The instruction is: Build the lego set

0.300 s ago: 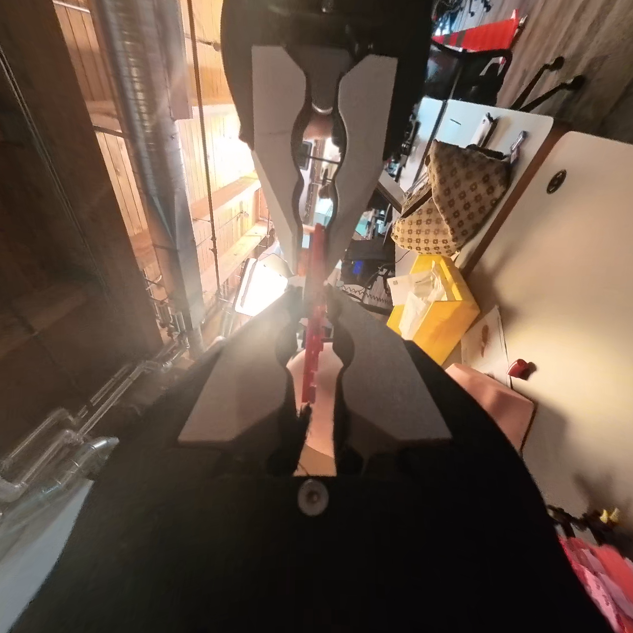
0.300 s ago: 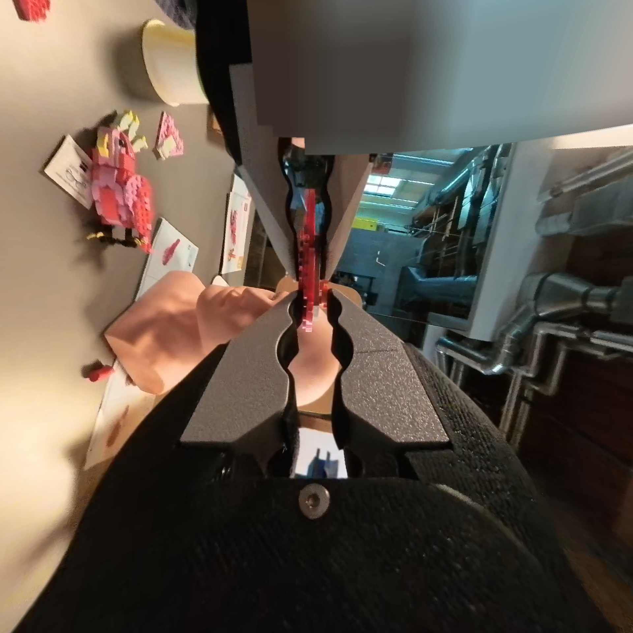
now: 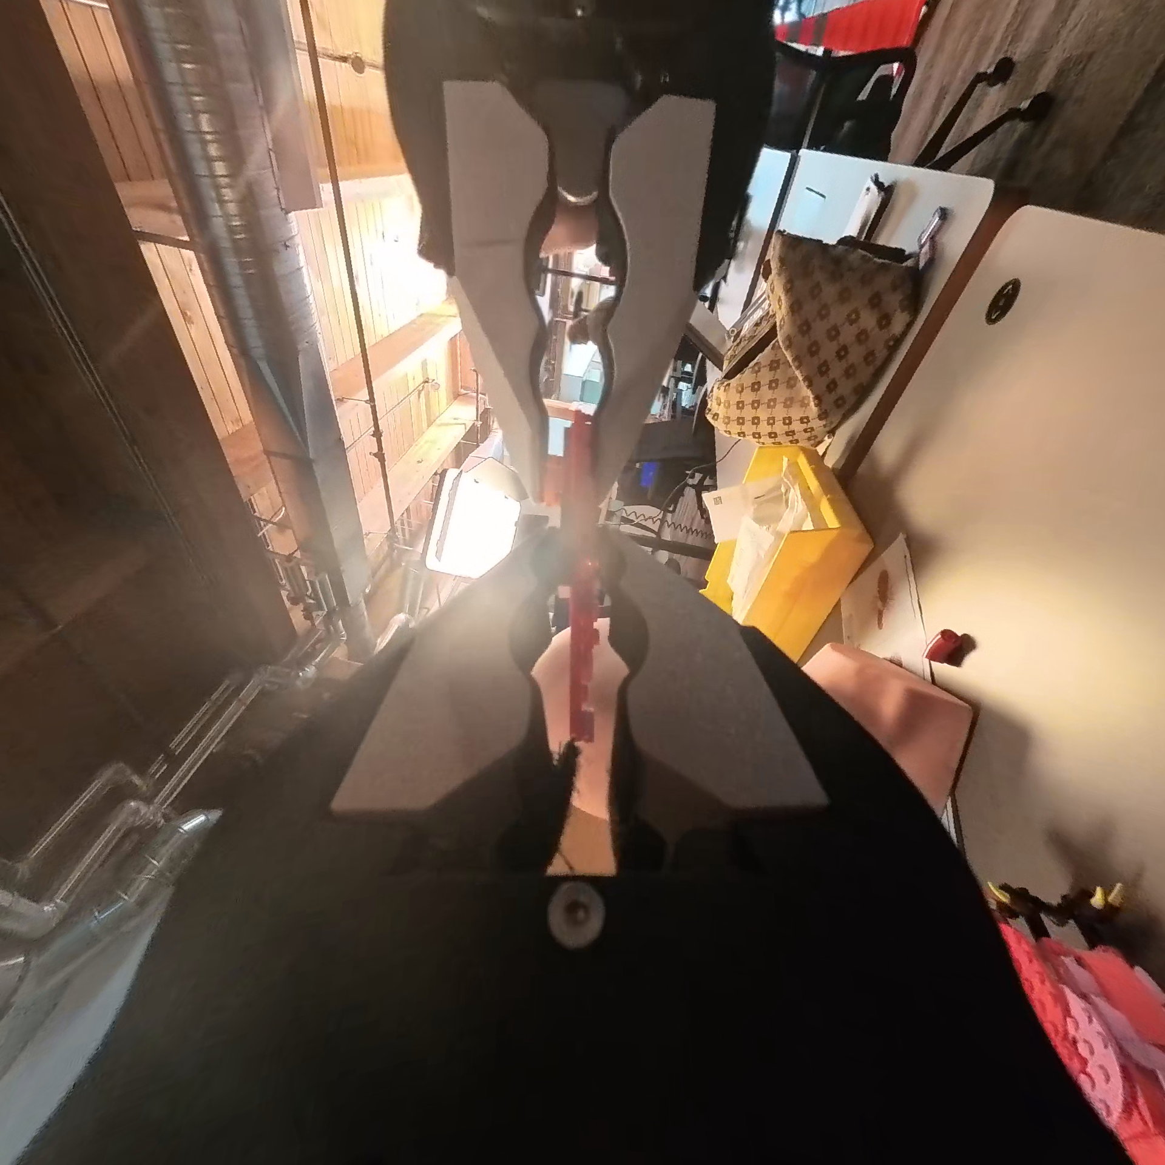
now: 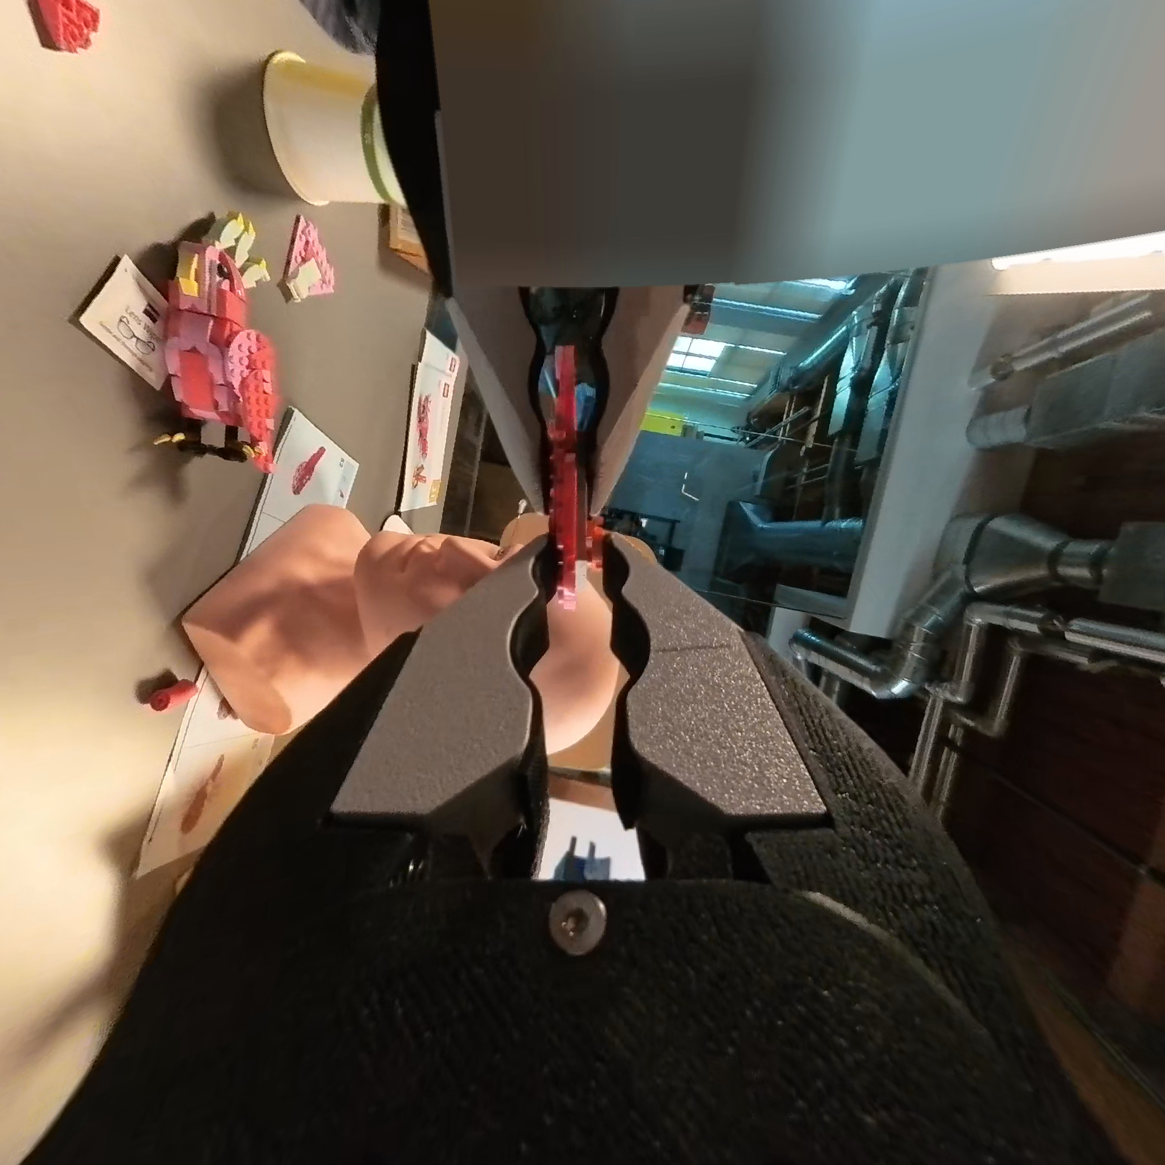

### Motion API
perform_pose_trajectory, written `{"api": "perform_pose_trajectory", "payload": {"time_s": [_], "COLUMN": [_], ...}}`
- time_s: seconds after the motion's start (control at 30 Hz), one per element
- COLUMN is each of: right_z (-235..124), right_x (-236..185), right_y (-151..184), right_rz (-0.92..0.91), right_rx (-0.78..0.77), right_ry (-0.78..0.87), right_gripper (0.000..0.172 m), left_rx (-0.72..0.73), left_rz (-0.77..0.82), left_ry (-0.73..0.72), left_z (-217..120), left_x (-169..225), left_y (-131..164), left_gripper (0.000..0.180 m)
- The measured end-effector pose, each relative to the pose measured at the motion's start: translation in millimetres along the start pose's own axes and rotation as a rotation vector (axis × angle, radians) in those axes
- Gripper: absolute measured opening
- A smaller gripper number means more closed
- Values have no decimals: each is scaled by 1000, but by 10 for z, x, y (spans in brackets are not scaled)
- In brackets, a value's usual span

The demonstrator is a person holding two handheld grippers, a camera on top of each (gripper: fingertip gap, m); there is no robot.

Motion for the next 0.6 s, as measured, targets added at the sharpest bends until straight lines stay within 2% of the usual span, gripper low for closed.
{"api": "perform_pose_trajectory", "payload": {"time_s": [0.03,0.6], "right_z": [-4,-12], "right_x": [-4,-80], "right_y": [-11,-44], "right_rz": [-9,26], "right_rx": [5,30], "right_ry": [3,-47], "right_gripper": [11,23], "left_rx": [-3,8], "left_rz": [2,-1], "left_ry": [5,36], "left_z": [-5,-24], "left_x": [1,30], "left_y": [0,-28], "left_gripper": [10,9]}}
Point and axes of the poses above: each gripper's, where its closed fingertips meet, z out along the fingers, y out of its underside, x = y × z across the jaws, the point moved 1 cm from there along -z, back along the fingers, and after that the axes turned 1 degree about -y, right-handed, at the moved point
